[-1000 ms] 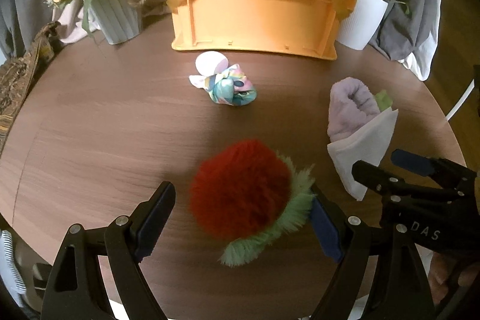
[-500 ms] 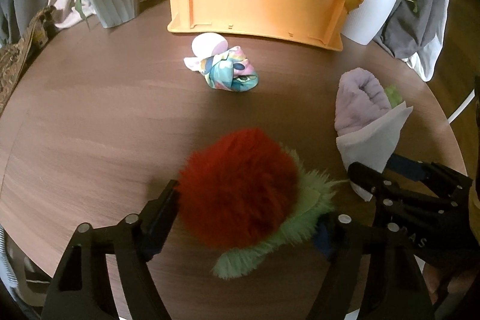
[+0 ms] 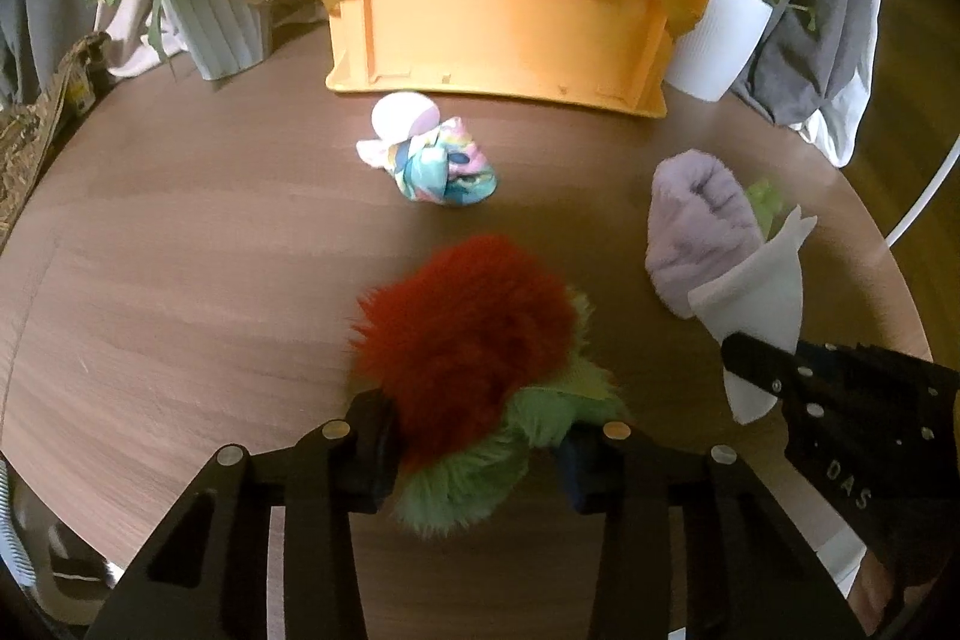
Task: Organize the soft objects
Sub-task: 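Grasp the red pom-pom toy with the left tool while the right tool grasps the white cloth, then carry the red pom-pom with the left tool while the right tool carries the white cloth to the crate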
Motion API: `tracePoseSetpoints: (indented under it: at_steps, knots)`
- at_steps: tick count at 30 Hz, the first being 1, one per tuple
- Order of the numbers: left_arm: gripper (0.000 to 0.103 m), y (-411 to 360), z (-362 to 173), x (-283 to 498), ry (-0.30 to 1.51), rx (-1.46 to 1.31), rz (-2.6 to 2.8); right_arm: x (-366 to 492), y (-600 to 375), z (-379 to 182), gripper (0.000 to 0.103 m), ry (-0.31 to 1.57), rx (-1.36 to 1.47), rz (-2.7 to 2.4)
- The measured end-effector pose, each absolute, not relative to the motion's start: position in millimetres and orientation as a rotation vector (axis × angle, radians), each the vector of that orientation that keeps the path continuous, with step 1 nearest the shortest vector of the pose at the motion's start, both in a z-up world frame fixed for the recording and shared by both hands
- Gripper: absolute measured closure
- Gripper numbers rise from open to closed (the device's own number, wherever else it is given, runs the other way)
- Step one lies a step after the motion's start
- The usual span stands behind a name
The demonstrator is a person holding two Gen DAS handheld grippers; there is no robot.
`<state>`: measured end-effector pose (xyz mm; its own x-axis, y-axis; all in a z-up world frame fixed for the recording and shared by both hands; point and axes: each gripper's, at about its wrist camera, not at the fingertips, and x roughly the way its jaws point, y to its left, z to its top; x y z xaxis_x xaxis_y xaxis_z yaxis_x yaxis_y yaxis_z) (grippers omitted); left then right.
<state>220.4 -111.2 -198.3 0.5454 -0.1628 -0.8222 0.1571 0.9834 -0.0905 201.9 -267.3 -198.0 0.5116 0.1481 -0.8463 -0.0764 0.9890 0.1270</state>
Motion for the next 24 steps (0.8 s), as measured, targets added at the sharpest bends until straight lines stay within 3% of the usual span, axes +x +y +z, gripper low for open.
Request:
tracePoseSetpoints:
  at_steps: [24]
  knots:
    - [0.063, -109.6, -110.9, 222.0, 0.745, -0.071, -0.200, 208.9, -267.0, -116.3, 0.091, 0.826, 0.114, 0.212]
